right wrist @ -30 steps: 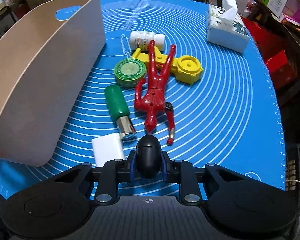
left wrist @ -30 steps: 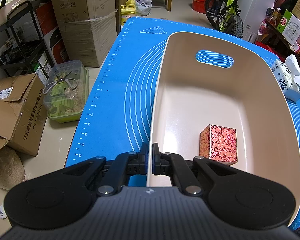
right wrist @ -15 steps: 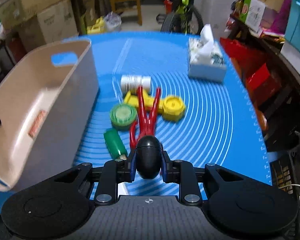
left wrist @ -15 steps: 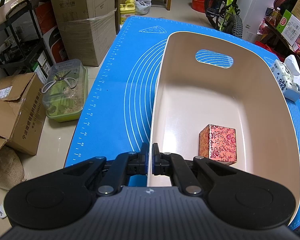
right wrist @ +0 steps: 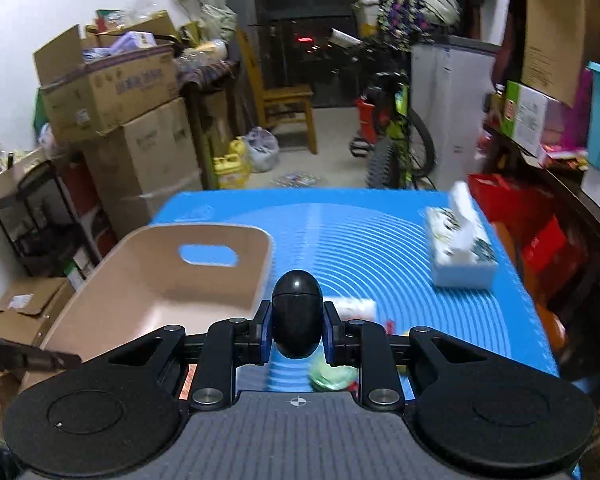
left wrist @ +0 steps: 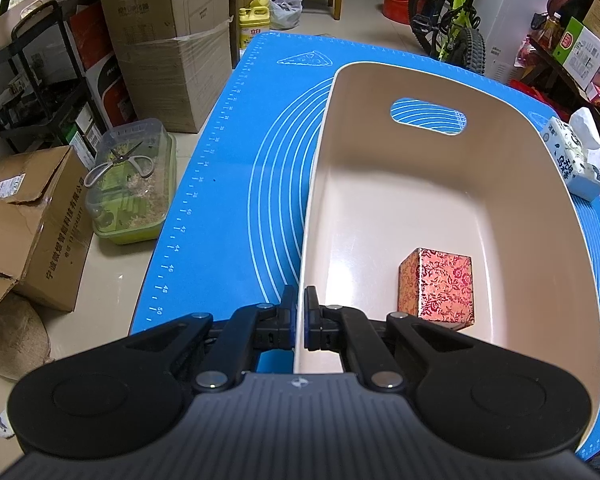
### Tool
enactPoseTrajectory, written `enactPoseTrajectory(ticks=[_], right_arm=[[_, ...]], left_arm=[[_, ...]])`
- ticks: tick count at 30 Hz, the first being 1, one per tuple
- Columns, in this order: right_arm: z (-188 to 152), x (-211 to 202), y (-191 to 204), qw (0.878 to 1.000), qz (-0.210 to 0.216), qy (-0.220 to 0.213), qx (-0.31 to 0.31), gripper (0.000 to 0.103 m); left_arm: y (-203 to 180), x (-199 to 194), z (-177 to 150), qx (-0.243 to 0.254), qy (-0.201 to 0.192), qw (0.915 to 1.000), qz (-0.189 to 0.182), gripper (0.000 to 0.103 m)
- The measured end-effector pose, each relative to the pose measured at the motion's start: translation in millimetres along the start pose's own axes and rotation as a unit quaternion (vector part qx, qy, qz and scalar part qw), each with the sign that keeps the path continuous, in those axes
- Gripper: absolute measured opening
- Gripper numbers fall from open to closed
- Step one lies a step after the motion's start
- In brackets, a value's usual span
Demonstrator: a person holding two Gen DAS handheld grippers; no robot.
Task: Organize rigid objects
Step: 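Carry the black earbud case into the basket and release it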
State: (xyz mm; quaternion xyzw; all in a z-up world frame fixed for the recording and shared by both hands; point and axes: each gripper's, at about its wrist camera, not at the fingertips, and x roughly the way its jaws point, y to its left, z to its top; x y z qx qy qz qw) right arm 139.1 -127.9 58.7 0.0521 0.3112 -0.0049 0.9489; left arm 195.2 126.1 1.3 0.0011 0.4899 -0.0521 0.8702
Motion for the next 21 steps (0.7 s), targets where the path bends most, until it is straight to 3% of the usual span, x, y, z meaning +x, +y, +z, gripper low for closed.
enactPoseTrajectory(ticks=[10,21], right_arm=[[10.8,47.6,58.0,0.998,0.038,0.020,-0.048,0.033],[-6.0,113.2,101.6,0.987,0.028,0.123,-0.103,0.033]], left_arm=[[0.9,0.1,-0.3,0.001,0.000,1.0000,0.000,0.005],[0.9,0.3,-0.4,0.001,0.000,1.0000,0.000,0.005]])
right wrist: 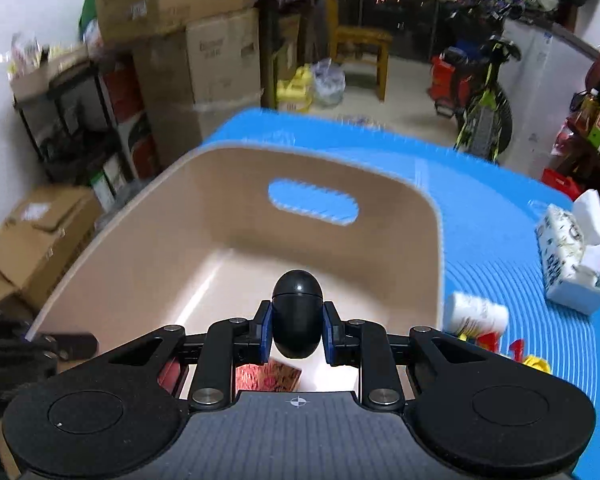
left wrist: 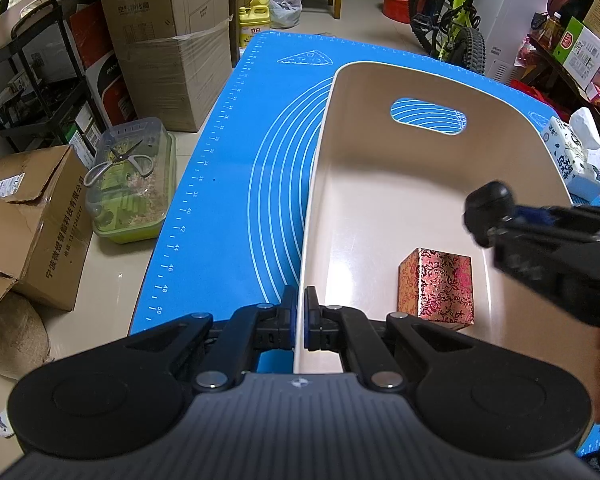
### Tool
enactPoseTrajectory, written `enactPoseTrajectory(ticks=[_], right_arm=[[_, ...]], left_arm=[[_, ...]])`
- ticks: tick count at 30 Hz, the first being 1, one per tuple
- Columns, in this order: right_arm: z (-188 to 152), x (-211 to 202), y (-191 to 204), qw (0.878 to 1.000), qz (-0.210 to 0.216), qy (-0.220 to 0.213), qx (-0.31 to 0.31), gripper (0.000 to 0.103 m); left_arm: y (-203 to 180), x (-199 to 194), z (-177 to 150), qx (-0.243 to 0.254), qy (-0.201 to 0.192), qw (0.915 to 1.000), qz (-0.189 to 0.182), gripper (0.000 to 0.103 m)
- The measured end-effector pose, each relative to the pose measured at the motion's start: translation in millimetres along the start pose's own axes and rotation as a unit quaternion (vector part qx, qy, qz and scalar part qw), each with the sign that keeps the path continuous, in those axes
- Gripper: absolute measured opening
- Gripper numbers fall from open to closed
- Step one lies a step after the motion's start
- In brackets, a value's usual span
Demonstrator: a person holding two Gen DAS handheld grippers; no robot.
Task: Organize rigid objects
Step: 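Carry the black earbud case into the basket and release it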
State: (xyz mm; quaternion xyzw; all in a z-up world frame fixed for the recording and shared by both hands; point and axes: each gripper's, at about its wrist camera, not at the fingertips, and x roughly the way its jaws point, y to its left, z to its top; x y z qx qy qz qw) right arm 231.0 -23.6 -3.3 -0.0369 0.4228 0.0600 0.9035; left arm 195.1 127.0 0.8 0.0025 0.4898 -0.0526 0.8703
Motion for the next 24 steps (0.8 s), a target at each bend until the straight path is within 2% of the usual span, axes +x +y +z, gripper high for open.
enactPoseTrajectory(ticks=[4,10,11,12,13,17,19,21,24], right_arm=[[-0.4,19.1,5.8,0.999,-0.009,0.043,-0.008,0.033],[-5.8,25.6,11.7,0.997,-0.011,0.076,-0.014,0.034],[-5.9,23.2,9.9,0.998,-0.008,0.068,-0.008,0.038],[-5.3,18.8,7.8,0.998,-0.003,0.059,0.000,0.050],[-5.6,14.2,5.9,0.999,0.008,0.050,0.008,0.054],[-5.2,0.5,3.7,0.999,0.014,0.033,0.001,0.056],[-4.1,-10.1,1.0,1.000,0.018,0.019,0.006,0.061],[-5.7,-24.8,-5.0,1.000,0.015,-0.007,0.018,0.071],[-7.4,-46.8,-20.6,0.999,0.014,-0.035,0.038,0.071]], left_arm=[[0.9,-0.1,-1.6,-0.001,-0.001,1.0000,-0.002,0.005],[1.5,-0.8,-1.2,-0.002,-0.002,1.0000,-0.004,0.004],[1.6,-0.7,-1.3,-0.002,-0.001,1.0000,-0.004,0.005],[1.7,-0.5,-1.3,-0.003,-0.001,1.0000,-0.005,0.005],[1.8,-0.6,-0.9,-0.004,0.000,1.0000,-0.005,0.005],[1.6,-0.7,-0.4,-0.004,0.000,1.0000,-0.004,0.005],[1.4,-0.7,-0.4,-0.005,0.000,1.0000,-0.005,0.005],[1.5,-1.0,-0.1,-0.005,0.000,1.0000,-0.006,0.005],[1.7,-1.2,0.3,-0.005,0.000,1.0000,-0.006,0.005]])
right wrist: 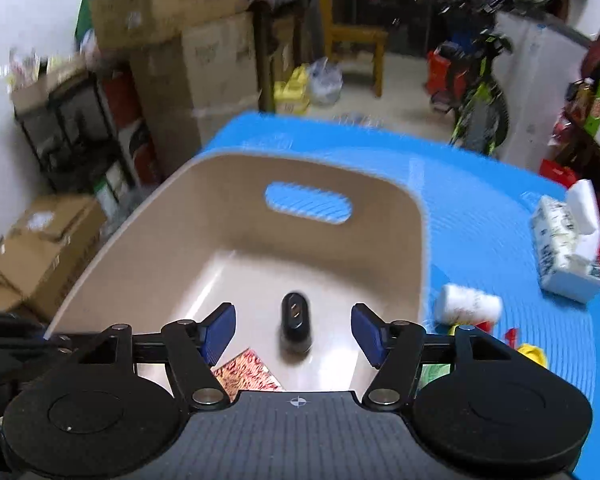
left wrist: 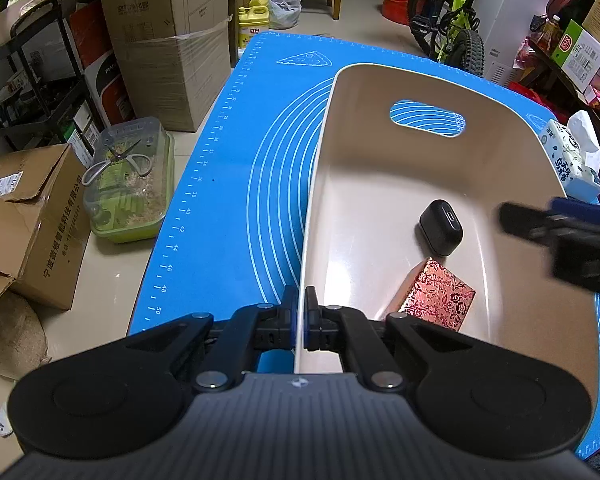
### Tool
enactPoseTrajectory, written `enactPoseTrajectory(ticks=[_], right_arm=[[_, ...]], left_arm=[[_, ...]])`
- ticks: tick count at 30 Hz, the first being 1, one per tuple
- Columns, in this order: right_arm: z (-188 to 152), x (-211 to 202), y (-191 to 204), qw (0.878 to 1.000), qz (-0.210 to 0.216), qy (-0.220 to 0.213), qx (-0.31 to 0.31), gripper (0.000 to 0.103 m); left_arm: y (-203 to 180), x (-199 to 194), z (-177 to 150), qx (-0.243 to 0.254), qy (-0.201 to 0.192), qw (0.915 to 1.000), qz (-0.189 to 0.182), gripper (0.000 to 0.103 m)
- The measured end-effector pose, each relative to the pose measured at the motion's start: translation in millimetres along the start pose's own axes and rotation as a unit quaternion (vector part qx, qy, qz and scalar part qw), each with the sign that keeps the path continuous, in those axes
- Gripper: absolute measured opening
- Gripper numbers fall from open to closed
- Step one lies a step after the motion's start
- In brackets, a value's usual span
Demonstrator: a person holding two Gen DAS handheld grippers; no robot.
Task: Organize rigid objects
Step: 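Carry the black earbud case into the basket and release it, then grasp the white charger plug with the right gripper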
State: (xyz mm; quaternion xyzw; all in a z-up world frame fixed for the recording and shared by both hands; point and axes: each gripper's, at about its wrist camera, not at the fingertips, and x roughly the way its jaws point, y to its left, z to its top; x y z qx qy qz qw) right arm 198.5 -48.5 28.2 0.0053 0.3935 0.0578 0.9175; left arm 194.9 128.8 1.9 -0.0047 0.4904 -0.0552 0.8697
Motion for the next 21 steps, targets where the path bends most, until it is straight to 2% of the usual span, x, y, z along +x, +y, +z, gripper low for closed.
enactPoseTrajectory(ticks=[4,10,15,21], right_arm=[[-2.2,-26.6,-25.2,0.999,-0.016,-0.017,0.023,0.072],[-18.8,-55.6,-65.7,0.998,-0.046,-0.017,0.041,0.075],[-46.5,-62.3,-91.0,0.996,-0.077,0.003,0.050,0.076],[-85.3,-44.8,-108.5,0.993,-0.081,0.056,0.069,0.076]], left_arm=[[0.0,0.0,0.1,0.000,0.000,1.0000,0.000,0.005],[0.1,-0.2,0.1,-0.001,0.000,1.0000,0.000,0.005],[0.7,0.1,0.5,0.000,0.001,1.0000,0.001,0.005],[0.2,0.0,0.6,0.000,0.001,1.0000,0.002,0.005]])
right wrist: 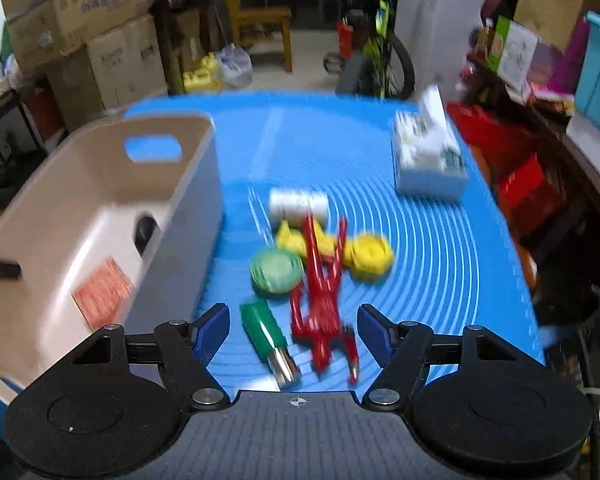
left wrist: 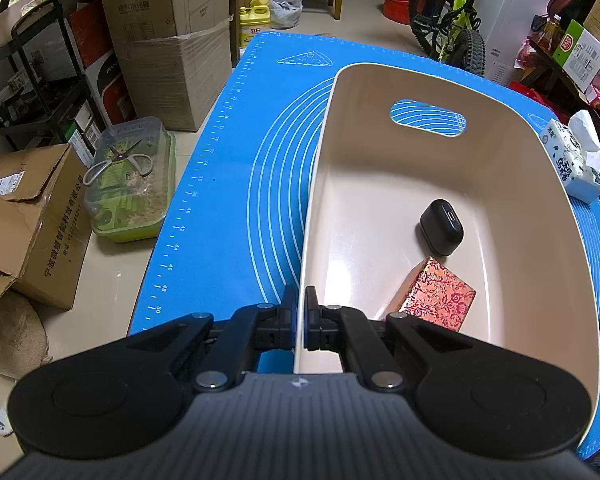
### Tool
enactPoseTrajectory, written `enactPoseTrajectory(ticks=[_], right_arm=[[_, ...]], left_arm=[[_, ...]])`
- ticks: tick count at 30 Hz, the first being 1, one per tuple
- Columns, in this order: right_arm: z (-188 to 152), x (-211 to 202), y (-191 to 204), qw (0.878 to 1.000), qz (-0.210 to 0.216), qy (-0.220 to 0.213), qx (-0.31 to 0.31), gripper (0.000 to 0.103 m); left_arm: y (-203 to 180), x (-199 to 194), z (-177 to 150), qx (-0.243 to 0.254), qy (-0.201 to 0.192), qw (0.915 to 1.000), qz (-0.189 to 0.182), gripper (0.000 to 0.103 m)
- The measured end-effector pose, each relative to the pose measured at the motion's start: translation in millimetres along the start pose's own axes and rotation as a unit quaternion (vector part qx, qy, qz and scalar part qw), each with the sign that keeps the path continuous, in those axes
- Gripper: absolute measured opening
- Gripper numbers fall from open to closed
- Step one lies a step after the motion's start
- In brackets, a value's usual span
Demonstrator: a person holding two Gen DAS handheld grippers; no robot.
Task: Organize rigid objects
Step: 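Grasp the white charger plug with the right gripper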
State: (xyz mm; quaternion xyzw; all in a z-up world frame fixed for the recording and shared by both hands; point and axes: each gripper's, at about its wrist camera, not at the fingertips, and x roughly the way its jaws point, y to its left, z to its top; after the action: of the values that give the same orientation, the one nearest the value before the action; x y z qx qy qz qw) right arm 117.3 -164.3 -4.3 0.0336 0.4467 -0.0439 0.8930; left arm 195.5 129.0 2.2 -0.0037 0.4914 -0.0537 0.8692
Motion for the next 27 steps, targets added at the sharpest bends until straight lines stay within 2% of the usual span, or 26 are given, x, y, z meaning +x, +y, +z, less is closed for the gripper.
enactPoseTrajectory(ticks=[10,16,18,22,26,27], right_arm=[[-24.3,30.9,8.7,0.996,0.026,0.083,-0.013,0.076],[-30.2,48.8,13.2,0.993,0.031,0.112,-0.019,0.074],[-30.5,53.7,14.8,0.992,0.033,0.117,-0.022,0.068],[-30.2,55.3,17.9,0.993,0.032,0.111,-0.031,0.062],[-32.7,52.4,22.9,0.993,0.024,0.106,-0.055,0.043],[-33.2,51.8,23.3,0.992,0.024,0.107,-0.058,0.043]], left_arm=[[-0.9,-0.6,1.3,-0.003,0.001,1.0000,0.000,0.005],[-0.7,-0.8,1.4,-0.003,0.001,1.0000,0.000,0.005],[-0.8,-0.8,1.4,-0.003,0.001,1.0000,0.000,0.005],[-0.7,-0.9,1.4,-0.003,0.001,1.0000,0.000,0.005],[-0.5,-1.0,1.5,-0.003,0.001,1.0000,-0.001,0.005],[-0.6,-1.0,1.4,-0.003,0.001,1.0000,-0.001,0.005]])
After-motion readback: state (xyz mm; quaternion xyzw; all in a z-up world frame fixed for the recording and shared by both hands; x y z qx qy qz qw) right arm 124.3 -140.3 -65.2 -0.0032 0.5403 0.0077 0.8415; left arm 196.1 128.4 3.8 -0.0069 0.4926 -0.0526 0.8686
